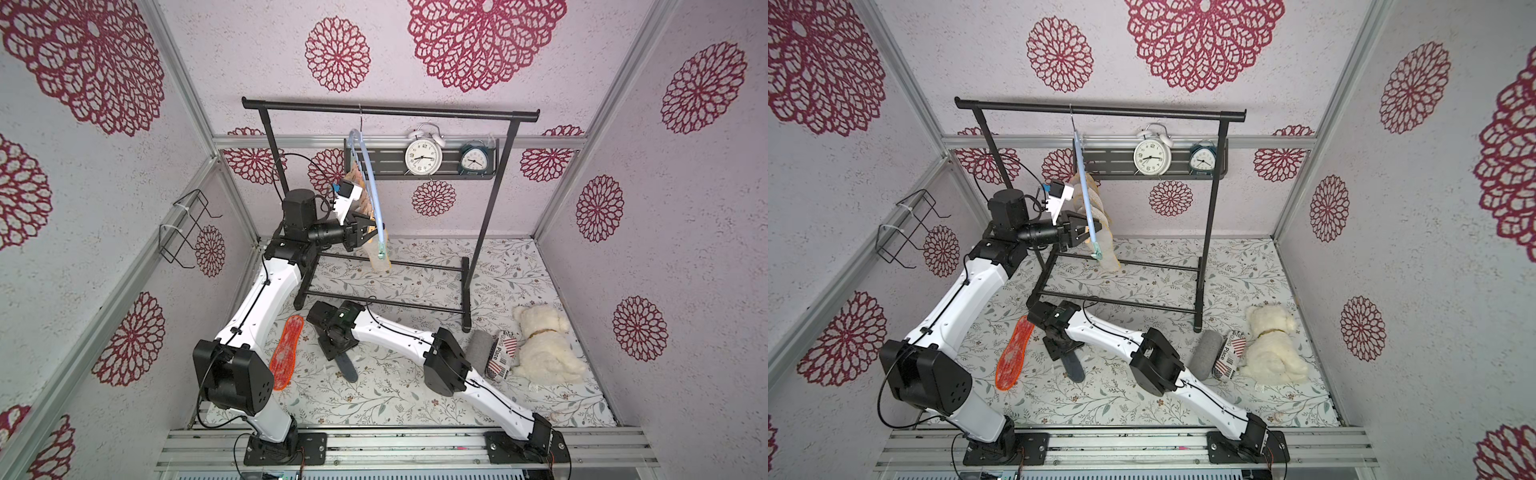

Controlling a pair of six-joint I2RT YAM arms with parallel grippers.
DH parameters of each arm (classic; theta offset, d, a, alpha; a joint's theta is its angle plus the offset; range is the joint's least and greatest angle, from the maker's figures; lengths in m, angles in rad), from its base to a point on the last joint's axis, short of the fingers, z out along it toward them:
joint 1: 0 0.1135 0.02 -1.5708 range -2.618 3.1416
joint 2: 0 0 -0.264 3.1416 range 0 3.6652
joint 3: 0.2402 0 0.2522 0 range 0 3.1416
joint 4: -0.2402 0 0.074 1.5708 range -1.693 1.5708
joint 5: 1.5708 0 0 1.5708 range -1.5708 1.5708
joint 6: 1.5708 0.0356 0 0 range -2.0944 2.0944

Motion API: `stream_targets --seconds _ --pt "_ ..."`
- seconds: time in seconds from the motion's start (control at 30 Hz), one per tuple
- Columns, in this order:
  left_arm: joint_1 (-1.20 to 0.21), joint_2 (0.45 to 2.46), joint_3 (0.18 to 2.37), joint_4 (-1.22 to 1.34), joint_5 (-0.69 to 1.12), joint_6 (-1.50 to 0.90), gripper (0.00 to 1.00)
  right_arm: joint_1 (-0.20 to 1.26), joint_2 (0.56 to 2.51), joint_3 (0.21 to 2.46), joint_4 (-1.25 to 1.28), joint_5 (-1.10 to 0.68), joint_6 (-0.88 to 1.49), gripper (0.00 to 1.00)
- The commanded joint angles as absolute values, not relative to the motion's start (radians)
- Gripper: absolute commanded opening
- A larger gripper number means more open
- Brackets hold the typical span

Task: Take the shoe insoles off the hanger
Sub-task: Place the insole at the center of the board, then move the insole to the center of the board.

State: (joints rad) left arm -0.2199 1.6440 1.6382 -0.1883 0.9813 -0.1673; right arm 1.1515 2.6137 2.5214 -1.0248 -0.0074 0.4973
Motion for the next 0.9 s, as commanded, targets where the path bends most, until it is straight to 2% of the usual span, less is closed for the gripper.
stream_targets --seconds 0.0,0.07,0.17,0.33,0.47,0.57,0.87 --pt "-0.216 1.632 1.643 -0.199 0.988 -0.158 0.00 1.128 2.504 2.516 -0.951 -0.058 0.427 0.57" --pt "-0.216 1.635 1.647 -0.199 0.988 -0.159 0.00 1.103 2.469 2.455 -0.911 -0.090 0.457 0.57" --pt "-0.216 1.642 1.655 -0.197 0.989 -0.162 0.00 1.065 2.379 2.248 -0.759 -0.188 0.499 0.57" --pt "-0.215 1.643 1.657 -0.201 0.991 -0.155 0.00 1.060 2.268 2.046 -0.539 -0.275 0.443 0.61" --pt "-0.215 1.647 1.654 -0.204 0.994 -0.153 0.00 1.035 2.285 1.992 -0.549 -0.281 0.488 0.50" --pt "-0.214 1.648 1.653 -0.206 0.994 -0.152 0.00 1.021 2.235 1.835 -0.409 -0.342 0.546 0.45" --pt "-0.213 1.644 1.640 -0.212 0.992 -0.145 0.00 1.015 2.133 1.479 -0.075 -0.474 0.710 0.39"
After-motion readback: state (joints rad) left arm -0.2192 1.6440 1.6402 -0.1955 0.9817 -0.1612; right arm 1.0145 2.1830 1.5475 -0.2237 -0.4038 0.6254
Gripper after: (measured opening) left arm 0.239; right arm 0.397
